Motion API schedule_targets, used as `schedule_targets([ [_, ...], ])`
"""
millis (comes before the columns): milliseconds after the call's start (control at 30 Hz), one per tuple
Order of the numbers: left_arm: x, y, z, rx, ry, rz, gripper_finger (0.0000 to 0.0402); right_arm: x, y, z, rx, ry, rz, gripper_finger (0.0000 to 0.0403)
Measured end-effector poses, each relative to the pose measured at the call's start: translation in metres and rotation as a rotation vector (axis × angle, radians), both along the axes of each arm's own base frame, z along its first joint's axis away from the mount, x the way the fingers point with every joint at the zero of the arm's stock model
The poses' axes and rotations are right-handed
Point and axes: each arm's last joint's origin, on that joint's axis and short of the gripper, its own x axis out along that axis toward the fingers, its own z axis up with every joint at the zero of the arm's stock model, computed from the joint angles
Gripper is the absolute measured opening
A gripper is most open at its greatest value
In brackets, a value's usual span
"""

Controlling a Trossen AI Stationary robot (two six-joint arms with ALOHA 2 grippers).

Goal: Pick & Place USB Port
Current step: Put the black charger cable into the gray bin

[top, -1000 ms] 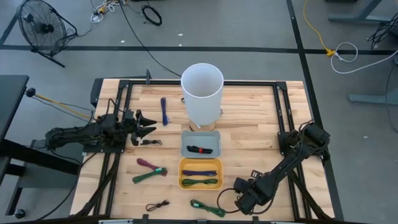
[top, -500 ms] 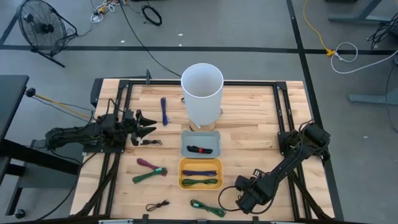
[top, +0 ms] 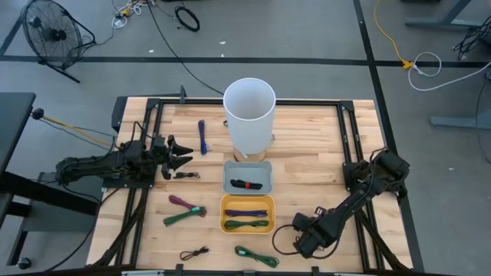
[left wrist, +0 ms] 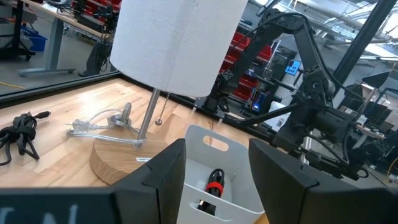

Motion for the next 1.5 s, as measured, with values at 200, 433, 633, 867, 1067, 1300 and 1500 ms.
schedule_targets([
  [200,0.0,0.0,0.0,0.0,0.0,0.0,0.0181,0.001,-0.001,0.003,0.024,0.001,0.046,0.002],
  [433,0.0,0.0,0.0,0.0,0.0,0.0,0.0181,0.006,-0.008,0.037,0.035,-0.005,0.08,0.0017],
  [633,0.0,0.0,0.0,0.0,0.0,0.0,0.0181,0.013,-0.025,0.103,-0.114,-0.07,0.101,0.0017],
  [867,0.0,0.0,0.0,0.0,0.0,0.0,0.0181,0.027,-0.052,0.177,-0.333,-0.243,0.112,0.0017],
  [1067,0.0,0.0,0.0,0.0,0.0,0.008,0.0181,0.055,-0.081,0.214,-0.502,-0.438,0.146,0.0017],
  [1300,0.0,0.0,0.0,0.004,0.001,0.012,0.0181,0.108,-0.128,0.228,-0.532,-0.646,0.19,0.0017],
  [1500,0.0,0.0,0.0,0.009,0.001,0.016,0.0181,0.139,-0.157,0.228,-0.548,-0.741,0.237,0.0016],
])
